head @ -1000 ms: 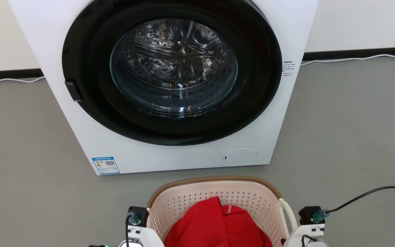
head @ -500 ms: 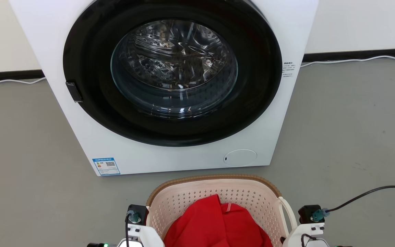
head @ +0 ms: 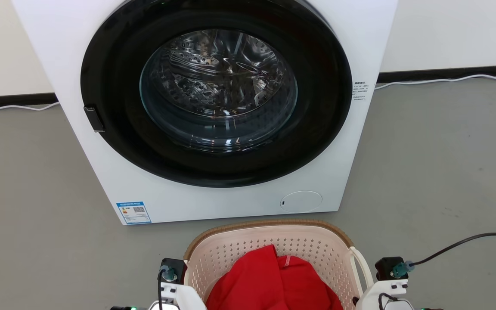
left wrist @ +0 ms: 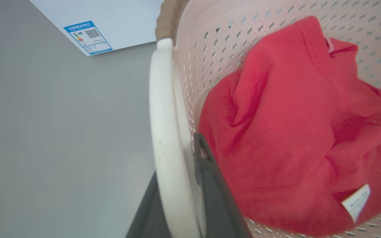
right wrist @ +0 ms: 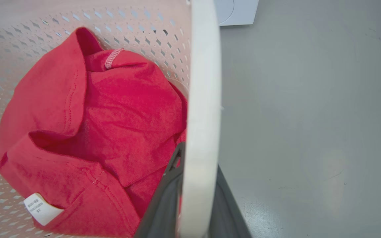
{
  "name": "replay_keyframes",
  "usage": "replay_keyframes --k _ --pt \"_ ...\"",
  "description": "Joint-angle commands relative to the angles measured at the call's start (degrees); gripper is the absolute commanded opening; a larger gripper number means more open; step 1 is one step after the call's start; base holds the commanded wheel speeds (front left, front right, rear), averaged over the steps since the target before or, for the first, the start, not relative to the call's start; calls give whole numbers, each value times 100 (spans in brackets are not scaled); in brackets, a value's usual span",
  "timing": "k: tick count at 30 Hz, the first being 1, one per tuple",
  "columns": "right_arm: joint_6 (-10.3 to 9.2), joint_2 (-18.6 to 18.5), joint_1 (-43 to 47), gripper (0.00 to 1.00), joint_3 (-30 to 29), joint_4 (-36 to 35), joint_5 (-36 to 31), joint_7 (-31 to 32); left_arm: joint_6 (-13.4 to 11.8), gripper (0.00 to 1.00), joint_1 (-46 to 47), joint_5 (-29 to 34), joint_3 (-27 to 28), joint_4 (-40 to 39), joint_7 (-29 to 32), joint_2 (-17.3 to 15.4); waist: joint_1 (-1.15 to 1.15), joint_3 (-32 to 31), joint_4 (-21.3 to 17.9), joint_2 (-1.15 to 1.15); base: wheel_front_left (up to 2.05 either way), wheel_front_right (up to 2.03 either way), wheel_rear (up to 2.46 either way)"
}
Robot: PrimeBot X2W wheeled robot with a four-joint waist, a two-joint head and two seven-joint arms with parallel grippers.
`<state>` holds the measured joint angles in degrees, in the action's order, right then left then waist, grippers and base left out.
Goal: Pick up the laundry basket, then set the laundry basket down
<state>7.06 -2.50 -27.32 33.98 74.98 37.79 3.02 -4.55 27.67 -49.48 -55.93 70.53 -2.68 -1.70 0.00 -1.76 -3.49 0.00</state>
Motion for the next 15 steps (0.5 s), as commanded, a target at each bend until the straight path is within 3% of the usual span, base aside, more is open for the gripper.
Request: replay_keyframes --k 1,15 --pt "43 -38 -247 0 68 -103 -79 -115 21 0 286 8 15 -7 -36 -118 0 5 10 0 0 0 0" --pt "43 -38 -262 0 53 -102 -81 -127 -14 0 345 -165 -154 30 -57 -118 0 27 70 0 0 0 0"
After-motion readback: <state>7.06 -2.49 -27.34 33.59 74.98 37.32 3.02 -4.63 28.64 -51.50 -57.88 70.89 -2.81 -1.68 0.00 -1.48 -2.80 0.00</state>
